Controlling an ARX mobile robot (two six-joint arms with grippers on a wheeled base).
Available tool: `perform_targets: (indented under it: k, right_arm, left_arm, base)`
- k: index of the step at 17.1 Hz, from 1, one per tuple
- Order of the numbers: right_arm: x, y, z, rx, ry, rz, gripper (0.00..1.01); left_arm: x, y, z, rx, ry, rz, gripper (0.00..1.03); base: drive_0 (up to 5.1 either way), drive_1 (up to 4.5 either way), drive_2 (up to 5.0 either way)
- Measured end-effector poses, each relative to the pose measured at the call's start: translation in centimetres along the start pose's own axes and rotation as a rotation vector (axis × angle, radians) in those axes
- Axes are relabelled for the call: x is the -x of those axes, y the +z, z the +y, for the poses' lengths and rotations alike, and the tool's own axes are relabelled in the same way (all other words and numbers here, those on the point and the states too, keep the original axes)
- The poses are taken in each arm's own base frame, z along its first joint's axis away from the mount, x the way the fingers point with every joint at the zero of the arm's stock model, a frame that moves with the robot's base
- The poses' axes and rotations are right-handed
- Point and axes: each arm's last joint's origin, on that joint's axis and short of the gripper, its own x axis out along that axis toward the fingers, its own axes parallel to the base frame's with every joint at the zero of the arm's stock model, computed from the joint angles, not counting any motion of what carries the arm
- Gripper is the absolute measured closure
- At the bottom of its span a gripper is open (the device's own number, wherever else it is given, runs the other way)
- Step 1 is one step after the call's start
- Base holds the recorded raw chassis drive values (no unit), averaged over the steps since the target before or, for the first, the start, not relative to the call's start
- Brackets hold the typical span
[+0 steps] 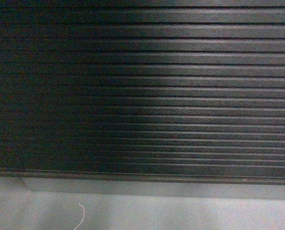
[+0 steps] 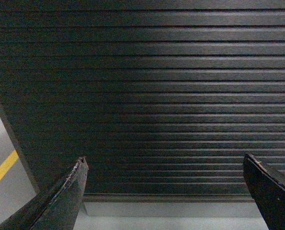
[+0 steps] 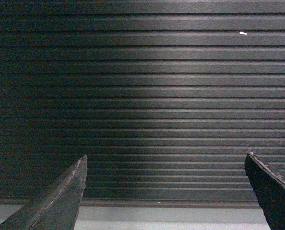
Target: Place dark red mango on scale at checkout
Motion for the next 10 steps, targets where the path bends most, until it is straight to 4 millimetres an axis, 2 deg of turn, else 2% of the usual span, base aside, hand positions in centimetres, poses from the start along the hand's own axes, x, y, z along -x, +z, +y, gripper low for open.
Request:
perform_targets:
  k: [4,10]
  right_arm:
    - [0.0,0.02,0.0,0.0,0.0,-0.002,0.03]
    - [0.0,0.0,0.0,0.0,0.0,0.0,0.03]
  left_arm:
    - [0.0,0.0,0.0,0.0,0.0,0.0,0.05]
    - [0.0,-0.01,0.0,0.0,0.0,0.001,0.05]
  base:
    - [0.0,2.68,-2.7]
    - [0.0,1.63,-1.7]
